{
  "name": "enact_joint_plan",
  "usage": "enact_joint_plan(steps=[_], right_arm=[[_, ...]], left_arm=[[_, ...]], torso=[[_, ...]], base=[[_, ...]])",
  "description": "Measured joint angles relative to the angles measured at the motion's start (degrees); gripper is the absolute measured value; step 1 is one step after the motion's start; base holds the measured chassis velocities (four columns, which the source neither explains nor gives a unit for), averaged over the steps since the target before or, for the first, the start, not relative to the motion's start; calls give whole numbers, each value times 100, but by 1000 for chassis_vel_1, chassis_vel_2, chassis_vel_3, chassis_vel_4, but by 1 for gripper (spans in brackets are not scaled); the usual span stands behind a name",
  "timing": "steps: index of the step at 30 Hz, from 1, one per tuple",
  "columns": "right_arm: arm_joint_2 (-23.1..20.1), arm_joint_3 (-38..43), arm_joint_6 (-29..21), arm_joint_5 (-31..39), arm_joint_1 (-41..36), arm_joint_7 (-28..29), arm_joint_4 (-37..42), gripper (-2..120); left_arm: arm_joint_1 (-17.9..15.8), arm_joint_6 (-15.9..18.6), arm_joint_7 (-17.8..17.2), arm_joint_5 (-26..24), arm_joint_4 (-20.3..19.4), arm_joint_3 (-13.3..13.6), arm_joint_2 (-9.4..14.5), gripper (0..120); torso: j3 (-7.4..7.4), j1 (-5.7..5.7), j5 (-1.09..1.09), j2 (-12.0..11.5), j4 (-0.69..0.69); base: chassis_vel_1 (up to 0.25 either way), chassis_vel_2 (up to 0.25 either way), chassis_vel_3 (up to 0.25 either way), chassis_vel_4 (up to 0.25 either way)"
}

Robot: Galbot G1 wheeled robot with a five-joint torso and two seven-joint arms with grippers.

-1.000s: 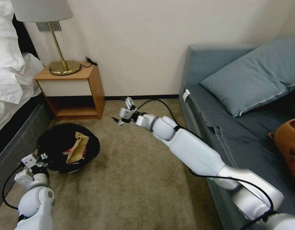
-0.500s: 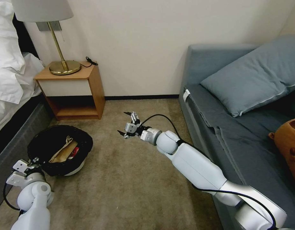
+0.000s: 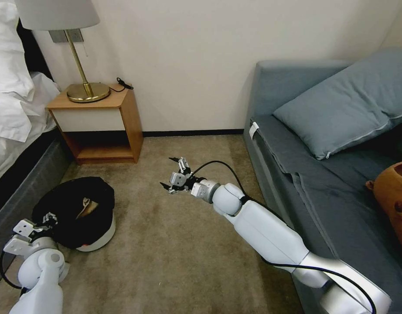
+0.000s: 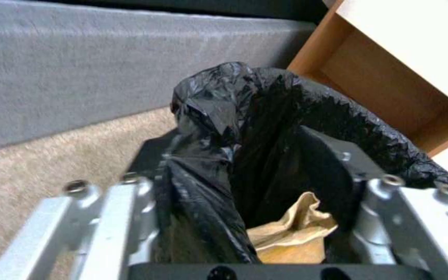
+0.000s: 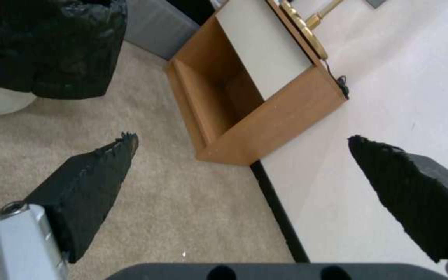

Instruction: Pick up the trash bin, then pick up the garbage on the floor and place it into the trash bin.

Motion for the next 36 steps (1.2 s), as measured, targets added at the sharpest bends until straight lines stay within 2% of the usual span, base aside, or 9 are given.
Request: enact_joint_plan(steps=[8,10,11,12,15,19,25,27,36], right_arm=[[-13,13,-644,810,-118,213,260,100],[-14,13,-804,1049,-146,283,316,100],[-12,19,-948,1275,-189,356,361,100],[-12,19,-948,1275,-189,356,361,100],[24,254,-1443,1942,-476,820,501,100],[45,386,-1612,2152,-554,1030,524,100],[181,759,-2250,3131,-730,1801,660,100],[260,909,-2417,3509,-840,2094,683,100],[533,1125,-2382,3768,-1147,2309,406,100]], left_arm=[[273,-156,304,786,-162,-98,76,97],[348,-250,482,1128,-209,-121,91,98],[433,-435,722,1600,-261,-149,112,100],[433,-435,722,1600,-261,-149,112,100],[605,-676,1218,2558,-703,-56,211,100],[536,-567,1250,2764,-820,74,263,100],[237,-40,1170,3038,-1028,676,410,100],[24,98,1090,3239,-990,1074,494,100],[-184,125,1220,3501,-739,1855,429,100]], torso=[[0,0,0,0,0],[0,0,0,0,1],[0,0,0,0,1],[0,0,0,0,1],[0,0,0,0,1],[0,0,0,0,1],[0,0,0,-1,0],[0,0,1,-1,0],[0,0,0,-1,2]], base=[[0,0,0,0],[0,0,0,0],[0,0,0,0],[0,0,0,0],[0,0,0,0],[0,0,0,0],[0,0,0,0],[0,0,0,0],[0,0,0,0]])
